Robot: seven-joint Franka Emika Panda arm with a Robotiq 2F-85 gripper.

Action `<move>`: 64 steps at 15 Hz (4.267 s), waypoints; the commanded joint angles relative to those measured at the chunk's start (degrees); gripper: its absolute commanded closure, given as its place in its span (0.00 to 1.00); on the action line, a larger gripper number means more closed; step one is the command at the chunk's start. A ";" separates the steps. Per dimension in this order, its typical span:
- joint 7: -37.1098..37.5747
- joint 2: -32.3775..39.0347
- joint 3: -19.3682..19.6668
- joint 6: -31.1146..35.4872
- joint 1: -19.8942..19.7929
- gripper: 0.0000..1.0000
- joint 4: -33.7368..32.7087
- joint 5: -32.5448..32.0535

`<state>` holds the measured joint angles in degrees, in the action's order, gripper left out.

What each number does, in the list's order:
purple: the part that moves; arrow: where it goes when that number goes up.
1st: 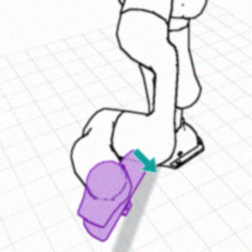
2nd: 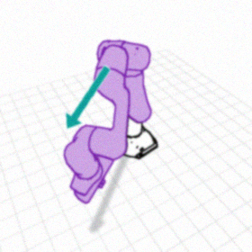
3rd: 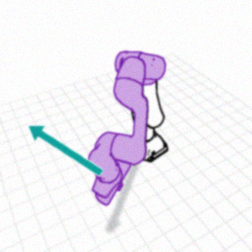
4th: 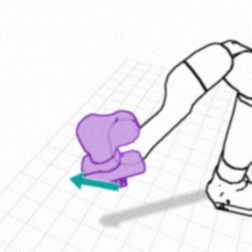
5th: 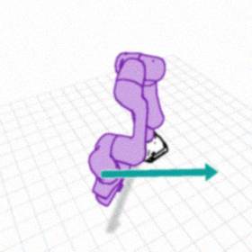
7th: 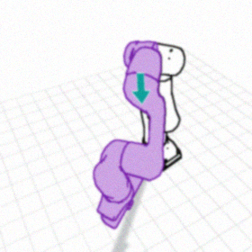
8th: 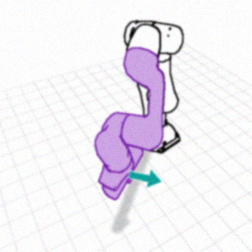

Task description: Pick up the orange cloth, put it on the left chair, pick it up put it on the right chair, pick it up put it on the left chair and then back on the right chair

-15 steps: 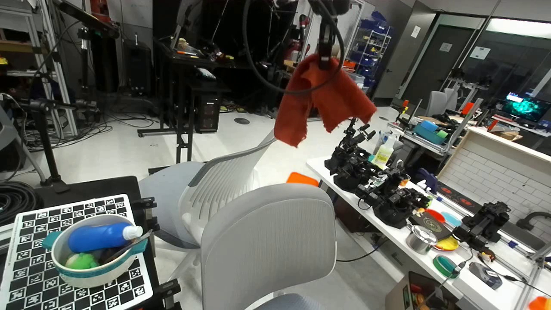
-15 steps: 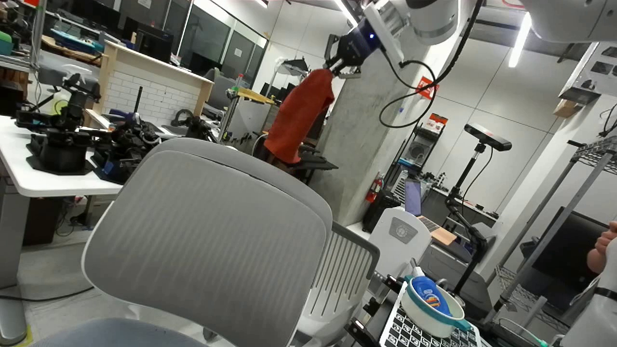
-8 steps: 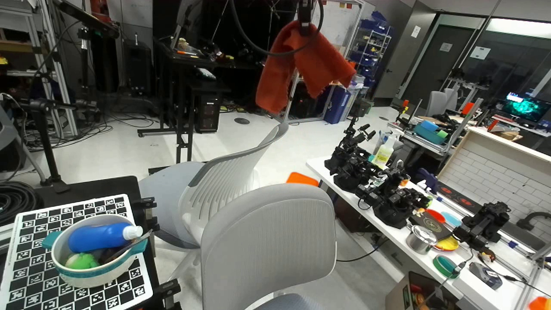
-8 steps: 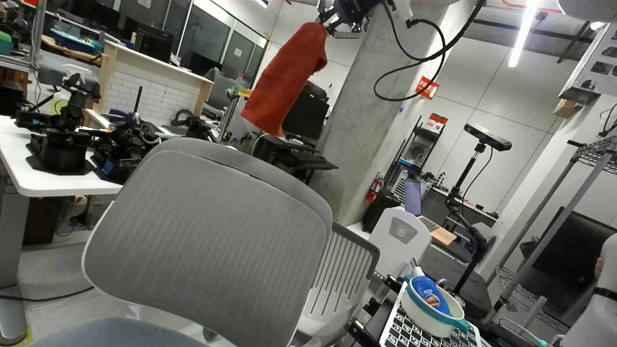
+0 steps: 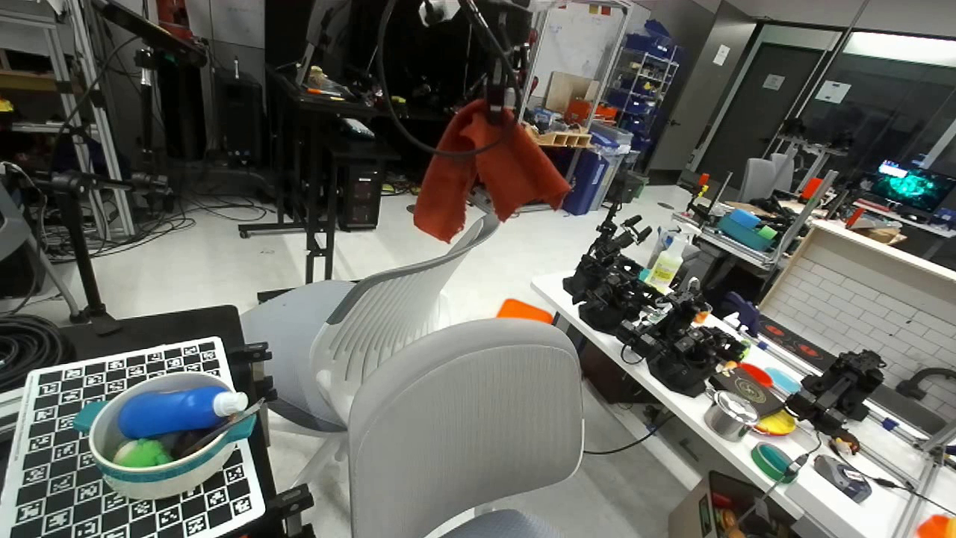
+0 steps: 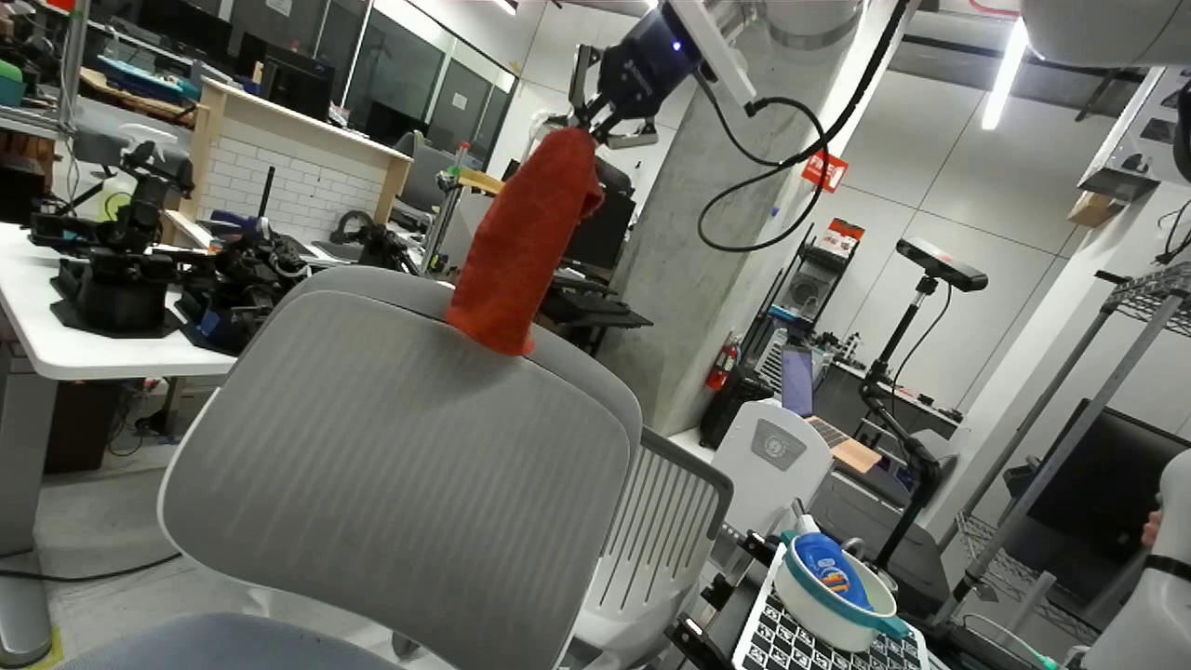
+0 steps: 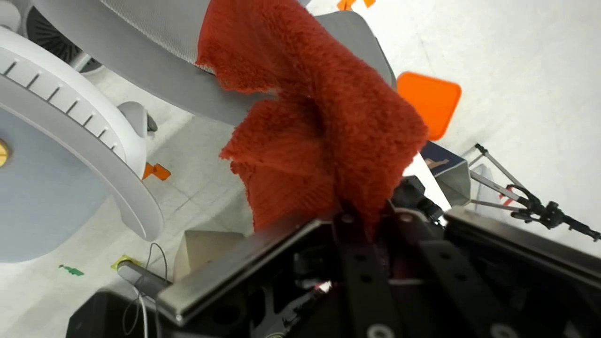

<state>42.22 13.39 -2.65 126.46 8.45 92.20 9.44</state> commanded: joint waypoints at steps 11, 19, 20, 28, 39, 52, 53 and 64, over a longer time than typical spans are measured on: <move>0.03 0.55 -0.18 6.59 1.37 0.98 7.75 -0.94; -2.40 1.51 1.58 6.82 -1.26 0.98 6.45 -2.14; -2.87 1.75 1.74 7.07 -1.63 0.98 6.61 -2.13; -3.07 2.95 2.11 6.47 -1.17 0.37 6.67 -5.60; -1.79 4.13 1.28 5.27 0.86 0.00 8.72 -5.52; -1.19 14.11 2.37 4.31 1.83 0.08 2.74 -5.87; -1.29 15.11 2.41 3.91 1.81 0.28 1.60 -5.76; -2.05 17.69 3.28 0.63 1.09 1.00 -4.84 -5.25</move>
<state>40.01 30.70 -0.18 129.49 9.51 90.24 4.36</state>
